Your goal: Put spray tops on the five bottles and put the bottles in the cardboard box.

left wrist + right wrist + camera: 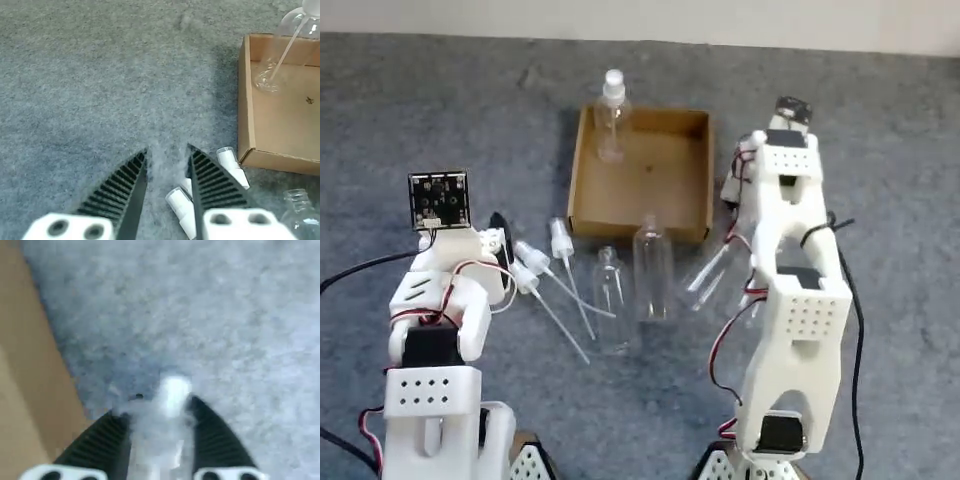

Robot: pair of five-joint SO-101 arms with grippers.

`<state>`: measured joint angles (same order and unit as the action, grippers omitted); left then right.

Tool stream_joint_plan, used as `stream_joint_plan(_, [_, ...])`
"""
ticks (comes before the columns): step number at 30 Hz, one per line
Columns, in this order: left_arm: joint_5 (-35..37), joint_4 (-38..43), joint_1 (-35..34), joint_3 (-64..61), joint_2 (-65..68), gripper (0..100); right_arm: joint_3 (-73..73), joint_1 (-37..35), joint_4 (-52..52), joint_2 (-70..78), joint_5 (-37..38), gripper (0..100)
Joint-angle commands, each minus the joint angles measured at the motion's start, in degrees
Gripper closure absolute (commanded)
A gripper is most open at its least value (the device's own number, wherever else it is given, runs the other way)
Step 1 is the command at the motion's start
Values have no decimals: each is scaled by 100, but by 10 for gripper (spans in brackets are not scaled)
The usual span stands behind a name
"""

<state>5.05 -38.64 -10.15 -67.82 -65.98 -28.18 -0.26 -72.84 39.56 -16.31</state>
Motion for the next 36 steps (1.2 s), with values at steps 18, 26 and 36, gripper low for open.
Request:
stream_joint_plan(18, [-519, -475, -1165, 796, 198, 930, -3275, -1657, -2853, -875, 747, 990])
stream_joint_plan(26, [-1732, -1776, -2501, 3327, 2958, 929, -831, -3749, -2589, -2905, 510, 990])
stream_joint_plan(36, [-2919, -3244, -3538, 5956, 5464, 927, 1657, -5499, 1455, -3029, 501, 990])
